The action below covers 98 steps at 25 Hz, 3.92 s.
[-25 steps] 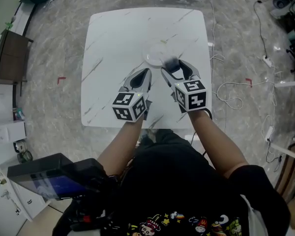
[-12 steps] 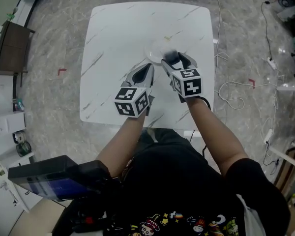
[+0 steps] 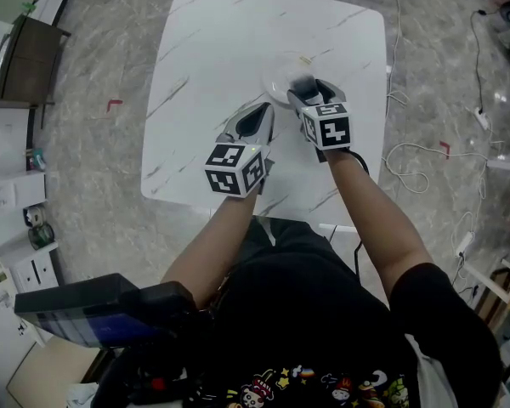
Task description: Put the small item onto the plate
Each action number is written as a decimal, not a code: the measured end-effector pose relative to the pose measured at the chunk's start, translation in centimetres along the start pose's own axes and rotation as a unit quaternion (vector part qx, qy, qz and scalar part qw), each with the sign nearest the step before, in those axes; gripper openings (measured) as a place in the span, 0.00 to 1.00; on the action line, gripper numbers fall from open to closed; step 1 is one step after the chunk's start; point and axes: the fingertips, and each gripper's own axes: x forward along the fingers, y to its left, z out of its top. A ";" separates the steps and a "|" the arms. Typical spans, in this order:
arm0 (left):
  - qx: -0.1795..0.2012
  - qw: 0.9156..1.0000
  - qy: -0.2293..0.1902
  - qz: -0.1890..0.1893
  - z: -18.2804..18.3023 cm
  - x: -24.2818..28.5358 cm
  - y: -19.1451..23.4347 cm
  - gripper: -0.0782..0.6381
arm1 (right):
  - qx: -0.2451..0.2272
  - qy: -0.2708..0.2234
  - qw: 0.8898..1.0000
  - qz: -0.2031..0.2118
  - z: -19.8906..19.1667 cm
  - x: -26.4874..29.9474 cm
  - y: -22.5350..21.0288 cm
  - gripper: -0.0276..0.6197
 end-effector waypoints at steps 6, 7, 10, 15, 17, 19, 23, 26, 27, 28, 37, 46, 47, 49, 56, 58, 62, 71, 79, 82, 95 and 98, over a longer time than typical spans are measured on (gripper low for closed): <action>-0.004 1.000 0.003 0.001 -0.4 0.7 0.9 0.11 | -0.011 0.016 1.000 0.000 -0.1 2.9 0.0 0.54; -0.005 1.000 0.004 0.001 -0.5 0.9 1.0 0.11 | -0.012 0.020 1.000 -0.001 -0.2 3.3 -0.1 0.54; -0.007 1.000 0.006 0.001 -0.6 1.2 1.2 0.11 | -0.014 0.029 0.999 -0.001 -0.3 4.4 -0.2 0.54; -0.007 1.000 0.009 0.003 -0.7 1.2 1.8 0.11 | -0.023 0.039 0.999 0.000 -0.5 5.5 -0.1 0.54; -0.007 1.000 0.009 0.003 -0.8 1.3 2.1 0.11 | -0.027 0.043 0.999 0.000 -0.7 5.8 -0.2 0.54; -0.009 1.000 0.010 0.004 -0.9 1.3 2.4 0.11 | -0.032 0.047 0.998 -0.001 -0.7 6.1 -0.2 0.54; -0.015 1.000 0.010 0.005 -0.9 1.4 2.6 0.11 | -0.039 0.054 0.998 -0.002 -0.7 6.4 -0.3 0.54; -0.014 1.000 0.012 0.002 -0.9 1.6 2.7 0.11 | -0.040 0.058 0.997 -0.004 -0.7 6.8 -0.5 0.54; -0.014 1.000 0.013 0.001 -0.9 1.7 2.7 0.11 | -0.039 0.060 0.997 -0.005 -0.7 6.9 -0.6 0.54; -0.015 1.000 0.013 0.001 -0.9 1.8 2.8 0.11 | -0.041 0.062 0.997 -0.005 -0.7 7.0 -0.6 0.54; -0.020 1.000 0.015 0.003 -1.3 1.8 3.6 0.11 | -0.057 0.075 0.996 -0.003 -1.1 7.9 -0.2 0.54; -0.022 1.000 0.016 0.002 -1.5 2.0 4.0 0.11 | -0.060 0.082 0.995 -0.005 -1.4 8.5 -0.5 0.54; -0.023 1.000 0.017 0.003 -1.6 2.0 4.0 0.11 | -0.060 0.082 0.995 -0.004 -1.4 8.5 -0.4 0.54; -0.024 1.000 0.018 0.003 -1.7 1.9 4.2 0.11 | -0.062 0.083 0.995 -0.004 -1.4 8.6 -0.4 0.54; -0.025 0.999 0.022 0.001 -1.8 2.1 3.7 0.11 | -0.064 0.080 0.995 -0.007 -1.4 8.4 -0.6 0.55; -0.025 0.999 0.023 0.001 -1.9 2.1 3.7 0.11 | -0.064 0.080 0.995 -0.007 -1.4 8.5 -0.6 0.55; -0.023 0.999 0.023 0.001 -2.0 2.0 3.7 0.11 | -0.061 0.076 0.995 -0.008 -1.4 8.3 -0.7 0.56; -0.018 1.000 0.015 -0.006 -1.3 0.8 3.6 0.11 | -0.032 0.012 0.999 -0.011 1.9 4.2 0.8 0.49; 0.012 0.999 0.009 -0.039 0.5 -0.9 1.3 0.11 | -0.011 -0.040 0.998 -0.048 3.2 -2.0 2.0 0.30; 0.024 0.998 0.008 -0.051 0.7 -2.4 0.3 0.11 | -0.001 -0.056 0.996 -0.068 2.8 -5.1 2.8 0.22; 0.067 0.993 -0.009 -0.094 2.1 -11.3 -3.2 0.11 | 0.019 -0.136 0.981 -0.137 2.5 -18.8 9.7 0.07; 0.070 0.993 -0.014 -0.097 1.5 -12.4 -3.0 0.11 | 0.019 -0.151 0.977 -0.149 1.8 -20.0 10.8 0.07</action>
